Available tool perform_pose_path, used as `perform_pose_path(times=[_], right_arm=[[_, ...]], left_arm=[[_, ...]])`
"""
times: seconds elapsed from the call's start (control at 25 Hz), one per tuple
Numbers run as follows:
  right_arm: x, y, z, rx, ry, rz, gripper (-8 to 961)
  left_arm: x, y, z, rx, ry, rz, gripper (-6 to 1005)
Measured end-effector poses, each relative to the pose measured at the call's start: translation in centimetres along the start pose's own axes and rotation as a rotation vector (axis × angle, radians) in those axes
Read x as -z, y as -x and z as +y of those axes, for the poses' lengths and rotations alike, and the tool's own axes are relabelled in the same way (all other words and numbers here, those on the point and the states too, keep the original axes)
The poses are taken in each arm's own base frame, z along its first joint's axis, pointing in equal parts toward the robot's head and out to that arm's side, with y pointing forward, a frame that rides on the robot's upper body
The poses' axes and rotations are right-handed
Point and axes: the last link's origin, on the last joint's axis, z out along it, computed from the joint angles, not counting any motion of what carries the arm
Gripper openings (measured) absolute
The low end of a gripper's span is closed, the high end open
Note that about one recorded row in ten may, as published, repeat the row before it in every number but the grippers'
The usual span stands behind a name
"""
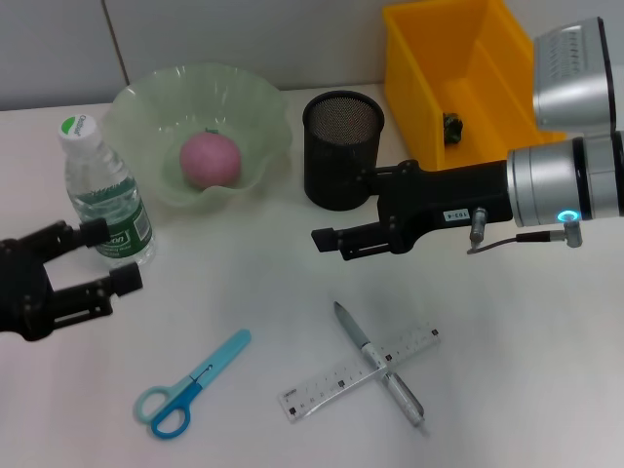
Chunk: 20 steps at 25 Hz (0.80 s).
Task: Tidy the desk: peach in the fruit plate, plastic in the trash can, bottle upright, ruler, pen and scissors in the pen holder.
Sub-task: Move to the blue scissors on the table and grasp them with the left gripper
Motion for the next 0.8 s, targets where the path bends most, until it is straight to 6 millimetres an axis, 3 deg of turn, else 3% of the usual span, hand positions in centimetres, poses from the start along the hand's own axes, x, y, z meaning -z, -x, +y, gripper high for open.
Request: perform_pose_path(times=[0.44,0.8], right_arm=[[0.6,0.2,0.4,-0.037,0.023,0.041,780],[1.0,-0.4,0.5,-0.051,0.033,0.089,780]], left_arm=[[-0.6,0.8,0.1,-0.003,0.015,-0.087,855],[-1.5,-0.1,0.5,-0.022,0.071,-0.117,854]])
